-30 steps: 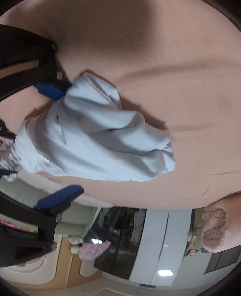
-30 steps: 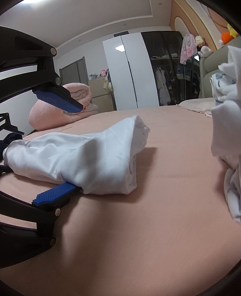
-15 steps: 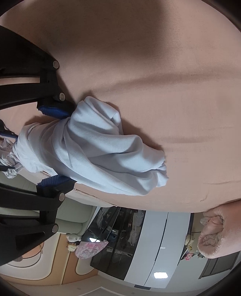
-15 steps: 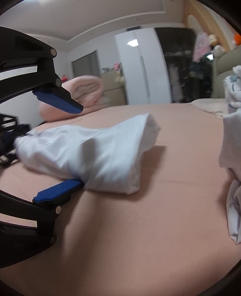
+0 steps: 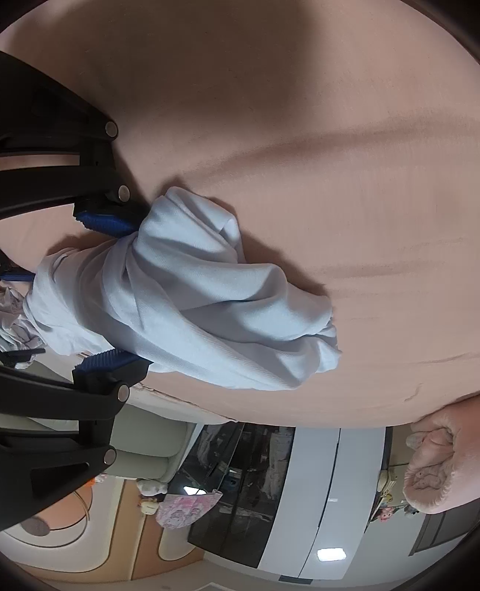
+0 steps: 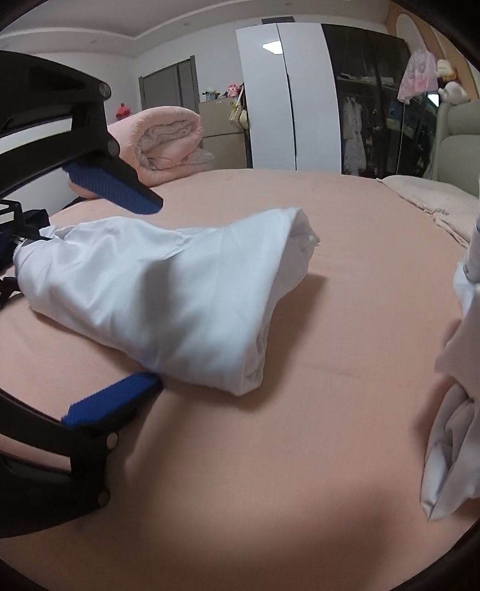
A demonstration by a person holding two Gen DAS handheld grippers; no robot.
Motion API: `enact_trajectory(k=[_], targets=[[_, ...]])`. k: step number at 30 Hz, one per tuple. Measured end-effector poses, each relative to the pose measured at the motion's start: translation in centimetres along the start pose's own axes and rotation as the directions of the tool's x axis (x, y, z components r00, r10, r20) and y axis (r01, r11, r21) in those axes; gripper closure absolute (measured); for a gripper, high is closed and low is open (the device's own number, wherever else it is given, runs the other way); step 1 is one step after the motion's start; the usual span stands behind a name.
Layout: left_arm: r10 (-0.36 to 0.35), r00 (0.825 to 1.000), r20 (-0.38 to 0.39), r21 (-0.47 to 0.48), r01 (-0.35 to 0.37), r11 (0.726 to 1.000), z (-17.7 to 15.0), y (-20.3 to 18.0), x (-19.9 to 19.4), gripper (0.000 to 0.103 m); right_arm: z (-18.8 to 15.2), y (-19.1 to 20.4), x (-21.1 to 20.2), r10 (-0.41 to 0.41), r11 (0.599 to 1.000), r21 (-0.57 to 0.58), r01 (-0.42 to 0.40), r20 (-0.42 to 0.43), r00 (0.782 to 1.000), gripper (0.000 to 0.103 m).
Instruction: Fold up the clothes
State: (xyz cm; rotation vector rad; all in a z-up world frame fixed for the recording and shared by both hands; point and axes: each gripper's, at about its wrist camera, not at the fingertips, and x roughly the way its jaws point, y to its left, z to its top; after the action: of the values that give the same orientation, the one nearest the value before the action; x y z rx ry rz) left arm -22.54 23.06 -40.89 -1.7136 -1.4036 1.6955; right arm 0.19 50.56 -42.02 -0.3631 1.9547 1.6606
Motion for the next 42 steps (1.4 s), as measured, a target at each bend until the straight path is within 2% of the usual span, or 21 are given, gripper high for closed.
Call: enact_trajectory(k=[1,4,6,11,13,15,16,17,18,19,20,21,22,24,30,35,38,42], targets=[[-0.003,1.000,-0.004,-0.001,0.003,1.000,0.1,0.0,0.0,0.055,0.2,0.1,0.0,0.005,1.000,0.003,-0.005,0.004,1.000,0.006],[0.001,1.000,-0.006,0.010,-0.001,1.000,0.0,-0.1,0.1,0.055,0.5,0.1,0.0,0.030,0.999,0.032,-0.031,0.054,0.998,0.005],[0.008,1.000,-0.006,0.022,-0.008,1.000,0.0,-0.2,0.0,0.055,0.7,0.2,0.2,0.040,0.999,0.033,-0.042,0.064,0.997,0.000],[0.010,1.000,-0.004,0.030,-0.009,1.000,-0.2,-0.3,0.1,0.055,1.2,0.4,0.2,0.111,0.993,0.024,-0.113,0.085,0.990,0.000],[0.007,1.000,-0.004,0.033,-0.007,0.999,-0.2,-0.2,0.1,0.055,1.0,0.5,0.2,0.109,0.994,-0.014,-0.108,0.079,0.991,0.001],[0.002,1.000,-0.004,0.033,-0.002,0.999,-0.2,-0.3,0.2,0.055,0.5,0.6,0.2,0.083,0.995,-0.060,-0.078,0.082,0.993,0.010],[0.000,1.000,-0.003,0.034,0.000,0.999,-0.2,-0.3,0.2,0.055,0.2,0.6,0.1,0.056,0.995,-0.086,-0.049,0.089,0.994,0.022],[-0.001,1.000,-0.002,0.037,0.001,0.999,-0.3,-0.3,0.3,0.055,-0.1,0.4,-0.1,0.027,0.994,-0.108,-0.015,0.110,0.994,0.040],[0.000,1.000,-0.001,0.042,0.000,0.999,-0.3,-0.4,0.3,0.055,-0.2,-0.2,-0.2,0.011,0.994,-0.112,0.003,0.127,0.992,0.052],[0.000,1.000,0.000,0.048,0.000,0.999,-0.4,-0.4,0.4,0.055,-0.3,-0.7,-0.3,-0.002,0.993,-0.114,0.019,0.144,0.990,0.073],[0.003,1.000,0.000,0.055,-0.003,0.998,-0.5,-0.4,0.4,0.055,-0.2,-1.2,-0.2,0.018,0.994,-0.109,-0.002,0.147,0.989,0.083],[0.005,1.000,0.001,0.063,-0.005,0.998,-0.5,-0.5,0.5,0.055,0.1,-1.9,-0.3,0.067,0.993,-0.105,-0.053,0.134,0.989,0.085],[0.007,1.000,0.004,0.069,-0.008,0.998,-0.6,-0.6,0.5,0.055,0.4,-2.5,-0.5,0.119,0.989,-0.102,-0.107,0.119,0.986,0.086],[0.011,1.000,0.008,0.078,-0.011,0.997,-0.6,-0.6,0.5,0.055,0.7,-2.9,-0.6,0.158,0.986,-0.071,-0.151,0.107,0.982,0.087],[0.023,1.000,0.021,0.097,-0.025,0.995,-0.8,-0.9,0.8,0.055,0.1,-2.3,-0.9,0.155,0.984,-0.116,-0.137,0.159,0.975,0.086],[0.020,1.000,0.016,0.096,-0.021,0.995,-0.7,-0.9,1.1,0.055,1.1,-2.4,-0.1,0.223,0.973,-0.085,-0.215,0.092,0.971,0.085],[0.028,0.999,0.022,0.107,-0.030,0.994,-1.0,-1.1,1.1,0.055,1.2,-2.1,0.3,0.226,0.973,-0.074,-0.220,0.087,0.970,0.085],[0.039,0.999,0.028,0.130,-0.042,0.991,-1.1,-1.1,1.0,0.055,0.8,-1.6,0.5,0.178,0.980,-0.102,-0.169,0.083,0.981,0.086]])
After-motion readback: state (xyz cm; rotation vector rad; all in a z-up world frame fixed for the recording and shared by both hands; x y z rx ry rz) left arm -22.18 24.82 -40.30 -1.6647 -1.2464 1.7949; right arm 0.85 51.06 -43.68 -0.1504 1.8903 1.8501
